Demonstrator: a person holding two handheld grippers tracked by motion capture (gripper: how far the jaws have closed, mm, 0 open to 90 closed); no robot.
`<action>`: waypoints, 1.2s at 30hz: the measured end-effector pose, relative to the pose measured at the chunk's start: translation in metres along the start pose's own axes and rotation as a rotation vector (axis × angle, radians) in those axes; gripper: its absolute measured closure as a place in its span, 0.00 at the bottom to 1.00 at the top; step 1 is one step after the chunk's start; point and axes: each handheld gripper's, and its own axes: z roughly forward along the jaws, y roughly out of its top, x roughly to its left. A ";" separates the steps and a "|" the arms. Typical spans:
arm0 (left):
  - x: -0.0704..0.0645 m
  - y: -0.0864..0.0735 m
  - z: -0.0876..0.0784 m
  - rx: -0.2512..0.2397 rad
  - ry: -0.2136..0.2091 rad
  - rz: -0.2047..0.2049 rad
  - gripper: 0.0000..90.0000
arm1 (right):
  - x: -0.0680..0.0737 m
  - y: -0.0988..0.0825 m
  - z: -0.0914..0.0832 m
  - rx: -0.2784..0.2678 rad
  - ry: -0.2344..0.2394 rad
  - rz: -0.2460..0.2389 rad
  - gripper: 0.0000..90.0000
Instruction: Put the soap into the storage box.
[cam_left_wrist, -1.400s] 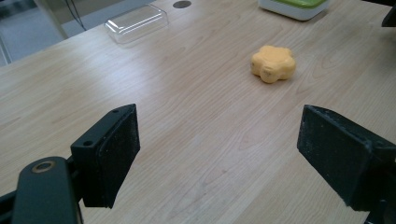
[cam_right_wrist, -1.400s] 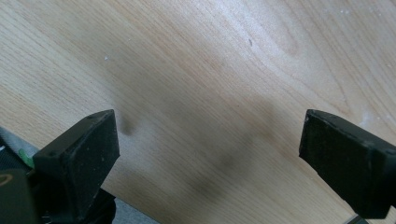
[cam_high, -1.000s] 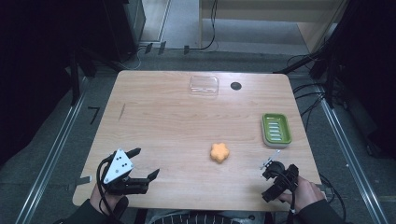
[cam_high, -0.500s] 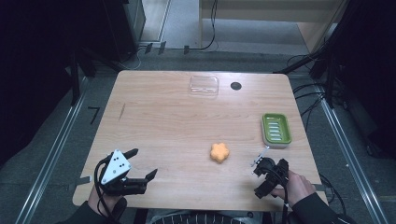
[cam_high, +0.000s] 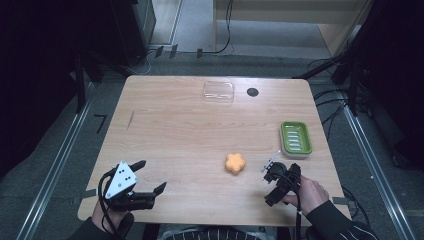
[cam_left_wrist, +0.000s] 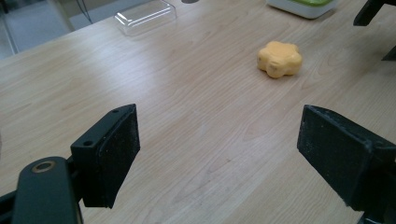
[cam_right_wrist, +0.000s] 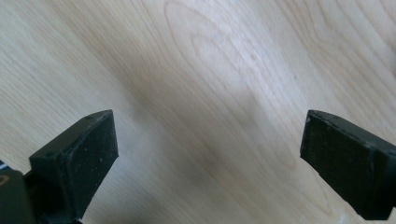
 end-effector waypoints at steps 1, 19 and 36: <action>0.000 0.000 0.000 0.000 0.001 -0.001 0.15 | 0.001 0.004 0.000 -0.005 -0.002 -0.006 0.05; -0.001 -0.003 -0.005 -0.007 0.017 -0.010 0.15 | 0.011 0.043 -0.004 -0.025 0.007 -0.062 0.05; 0.000 -0.003 -0.004 -0.001 0.013 -0.013 0.15 | 0.011 0.078 0.000 -0.023 0.026 -0.094 0.05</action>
